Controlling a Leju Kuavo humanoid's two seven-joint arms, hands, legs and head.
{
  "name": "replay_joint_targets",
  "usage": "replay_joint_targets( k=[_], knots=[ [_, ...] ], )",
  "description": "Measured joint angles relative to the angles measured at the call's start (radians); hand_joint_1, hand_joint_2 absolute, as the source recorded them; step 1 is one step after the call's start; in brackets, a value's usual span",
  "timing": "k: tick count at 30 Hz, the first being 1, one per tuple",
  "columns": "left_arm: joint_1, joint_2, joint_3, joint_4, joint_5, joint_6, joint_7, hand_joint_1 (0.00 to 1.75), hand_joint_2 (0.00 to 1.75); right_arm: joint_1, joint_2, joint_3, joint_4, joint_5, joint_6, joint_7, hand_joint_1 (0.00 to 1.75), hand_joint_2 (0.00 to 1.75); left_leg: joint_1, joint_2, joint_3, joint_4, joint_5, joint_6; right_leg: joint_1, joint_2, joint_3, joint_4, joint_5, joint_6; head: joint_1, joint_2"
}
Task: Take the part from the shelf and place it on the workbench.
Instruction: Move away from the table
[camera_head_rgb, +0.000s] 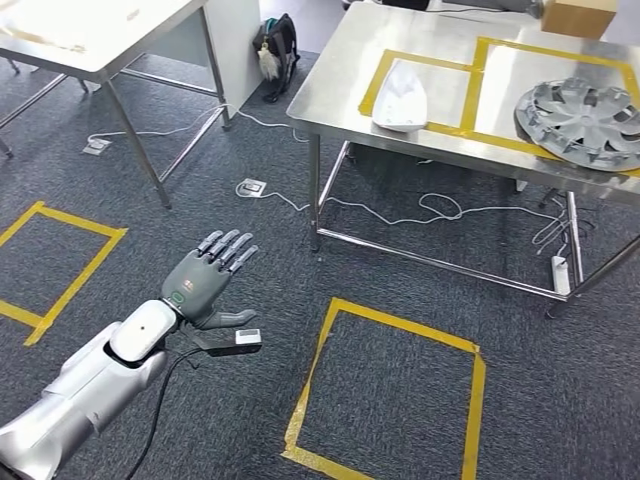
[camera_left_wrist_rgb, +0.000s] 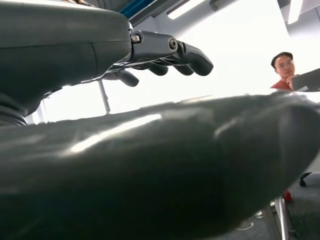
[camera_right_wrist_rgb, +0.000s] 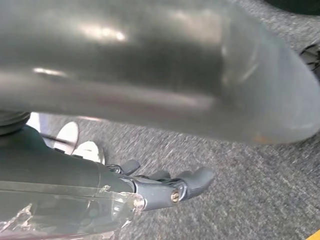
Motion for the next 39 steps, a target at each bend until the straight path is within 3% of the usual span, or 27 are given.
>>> replay_joint_targets(
  k=[1,2,3,5,7,8,10,12,14,16,17,19,21,22,23,25,27,29,31,32,33,34,36,38,39],
  knots=[
    [0.001,-0.001,-0.002,0.000,0.000,-0.001,0.000,0.00,0.00,0.001,0.000,0.000,-0.001,0.001,0.000,0.001,0.00,0.00,-0.001,-0.013,-0.001,0.000,0.001,0.001,0.001,0.005,-0.020,0.038,-0.007,-0.001,0.001,0.000],
    [0.003,-0.002,-0.003,0.000,-0.001,-0.002,0.000,0.00,0.00,0.001,0.000,0.000,-0.001,0.001,0.000,0.001,0.00,0.00,-0.001,-0.026,-0.002,0.001,0.002,0.001,0.001,0.007,-0.022,0.036,0.005,-0.002,0.001,0.000],
    [0.003,-0.002,-0.005,0.000,-0.001,-0.003,0.000,0.00,0.00,0.001,0.000,0.000,-0.002,0.001,0.000,0.001,0.00,0.00,-0.001,-0.040,-0.002,0.001,0.004,-0.001,0.001,0.011,-0.003,-0.007,0.036,-0.004,0.001,0.000],
    [0.001,-0.004,-0.006,0.000,0.000,-0.003,0.000,0.00,0.00,0.000,0.000,0.000,-0.003,0.001,-0.001,0.001,0.00,0.00,-0.002,-0.066,-0.003,0.004,0.006,-0.006,-0.005,0.049,0.066,-0.151,0.101,-0.007,0.001,0.000],
    [-0.003,-0.005,-0.007,0.000,0.000,-0.003,0.000,0.00,0.00,0.000,0.000,0.000,-0.003,0.001,-0.001,0.002,0.00,0.00,-0.002,-0.090,-0.011,0.007,0.011,-0.015,-0.010,0.086,0.110,-0.237,0.121,-0.008,0.001,0.000],
    [-0.004,-0.006,-0.008,0.000,0.000,-0.003,0.000,0.00,0.00,0.000,0.000,0.000,-0.003,0.002,-0.001,0.002,0.00,0.00,0.000,-0.102,-0.016,0.006,0.016,-0.022,-0.009,0.087,0.114,-0.245,0.118,-0.011,0.000,0.000],
    [-0.003,-0.003,-0.008,0.000,0.000,-0.003,0.000,0.00,0.00,-0.002,0.001,0.000,-0.005,0.002,-0.001,0.002,0.00,0.00,0.004,-0.117,-0.023,0.004,0.021,-0.035,-0.007,0.063,0.117,-0.248,0.124,-0.023,0.000,0.000],
    [-0.004,-0.001,-0.008,0.000,0.000,-0.003,0.000,0.00,0.00,-0.003,0.001,0.000,-0.008,0.002,-0.001,0.002,0.00,0.00,0.001,-0.080,-0.045,0.042,-0.006,-0.045,-0.009,0.037,0.118,-0.255,0.131,-0.036,-0.006,0.000],
    [-0.007,-0.003,-0.009,0.000,0.000,-0.003,0.000,0.00,0.00,-0.001,0.001,0.000,-0.009,0.002,-0.001,0.002,0.00,0.00,0.001,-0.017,-0.101,0.161,-0.071,-0.054,-0.008,0.011,0.118,-0.258,0.132,-0.042,-0.013,0.000],
    [-0.004,-0.005,-0.010,0.000,0.000,-0.004,0.000,0.00,0.00,0.001,0.001,0.000,-0.010,0.003,-0.001,0.002,0.00,0.00,0.005,0.007,-0.153,0.276,-0.114,-0.061,-0.007,-0.018,0.116,-0.258,0.132,-0.044,-0.013,0.000],
    [-0.002,-0.005,-0.010,0.000,0.000,-0.004,0.000,0.00,0.00,0.002,0.001,0.000,-0.010,0.003,-0.001,0.002,0.00,0.00,0.007,0.010,-0.157,0.289,-0.111,-0.062,-0.007,-0.032,0.115,-0.258,0.132,-0.044,-0.013,0.000],
    [-0.002,-0.005,-0.010,0.000,0.000,-0.005,0.001,0.00,0.00,0.001,0.001,0.000,-0.011,0.003,-0.001,0.002,0.00,0.00,0.009,0.026,-0.104,0.199,-0.058,-0.062,-0.007,-0.059,0.117,-0.257,0.130,-0.041,-0.013,0.000],
    [-0.007,-0.006,-0.010,0.000,0.000,-0.005,0.003,0.00,0.00,0.000,0.001,0.000,-0.012,0.003,-0.001,0.003,0.00,0.00,0.004,0.073,-0.028,0.065,-0.015,-0.056,-0.002,-0.083,0.121,-0.256,0.126,-0.033,-0.013,0.000],
    [-0.009,-0.006,-0.010,0.000,0.000,-0.004,0.004,0.00,0.00,0.001,0.000,0.000,-0.012,0.003,-0.001,0.003,0.00,0.00,0.001,0.088,-0.008,0.025,-0.008,-0.049,0.002,-0.094,0.123,-0.255,0.123,-0.027,-0.013,0.000],
    [-0.010,-0.006,-0.010,0.000,0.000,-0.003,0.005,0.00,0.00,0.001,0.000,0.000,-0.012,0.003,-0.001,0.003,0.00,0.00,-0.002,0.092,-0.002,0.008,-0.009,-0.042,0.005,-0.105,0.125,-0.256,0.121,-0.022,-0.013,0.000],
    [-0.007,-0.002,-0.010,0.000,0.000,-0.002,0.005,0.00,0.00,0.000,-0.001,0.000,-0.014,0.004,0.000,0.004,0.00,0.00,-0.003,0.067,-0.005,0.004,-0.006,-0.026,0.003,-0.119,0.129,-0.259,0.118,-0.010,-0.012,0.000],
    [-0.007,0.003,-0.009,0.000,0.000,-0.002,0.006,0.00,0.00,0.000,0.000,0.000,-0.017,0.005,0.000,0.005,0.00,0.00,0.000,0.043,-0.005,0.001,-0.002,-0.012,-0.001,-0.079,0.117,-0.227,0.093,0.000,-0.010,0.000],
    [-0.010,0.002,-0.009,0.000,0.000,-0.002,0.010,0.00,0.00,0.003,0.000,0.000,-0.019,0.006,0.000,0.006,0.00,0.00,0.001,0.018,-0.005,-0.001,0.000,-0.003,-0.001,-0.018,0.066,-0.112,0.031,0.002,-0.007,0.000],
    [-0.005,0.001,-0.010,0.000,-0.002,-0.004,0.025,0.00,0.00,0.007,0.000,0.000,-0.019,0.007,0.000,0.010,0.00,0.00,0.000,-0.011,-0.005,0.000,0.000,0.001,0.002,0.004,0.001,0.018,-0.017,-0.001,-0.004,0.000],
    [0.000,0.006,-0.008,0.000,-0.002,-0.004,0.038,0.00,0.00,0.009,0.000,0.000,-0.019,0.007,0.000,0.012,0.00,0.00,-0.001,-0.026,-0.005,0.000,0.001,0.001,0.002,0.006,-0.014,0.040,-0.015,-0.003,-0.004,0.000],
    [0.007,0.015,-0.004,0.000,0.001,0.001,0.050,0.00,0.00,0.010,0.000,0.000,-0.019,0.007,0.000,0.012,0.00,0.00,-0.001,-0.041,-0.004,0.000,0.001,0.001,0.002,0.008,-0.010,0.021,0.007,-0.006,-0.003,0.000],
    [0.016,0.028,0.003,0.000,0.007,0.010,0.058,0.00,0.00,0.011,0.000,-0.001,-0.019,0.007,-0.001,0.012,0.00,0.00,0.000,-0.055,-0.003,0.001,0.001,-0.001,0.001,0.015,0.013,-0.036,0.044,-0.008,-0.003,0.000],
    [0.035,0.058,0.025,0.000,0.024,0.039,0.055,0.00,0.00,0.011,0.000,-0.001,-0.019,0.007,-0.003,0.008,0.00,0.00,0.000,-0.077,-0.003,0.004,0.000,-0.008,-0.006,0.061,0.077,-0.176,0.104,-0.010,-0.004,0.000],
    [0.056,0.089,0.057,-0.002,0.038,0.062,0.048,0.00,0.00,0.012,0.001,-0.001,-0.018,0.008,-0.006,0.001,0.00,0.00,0.001,-0.097,-0.011,0.005,0.004,-0.020,-0.010,0.095,0.110,-0.241,0.116,-0.011,-0.005,0.000],
    [0.071,0.106,0.076,-0.005,0.043,0.069,0.049,0.00,0.00,0.013,0.002,-0.002,-0.016,0.009,-0.007,-0.003,0.00,0.00,0.003,-0.108,-0.015,0.005,0.008,-0.026,-0.009,0.091,0.114,-0.244,0.113,-0.014,-0.005,0.000]
  ],
)
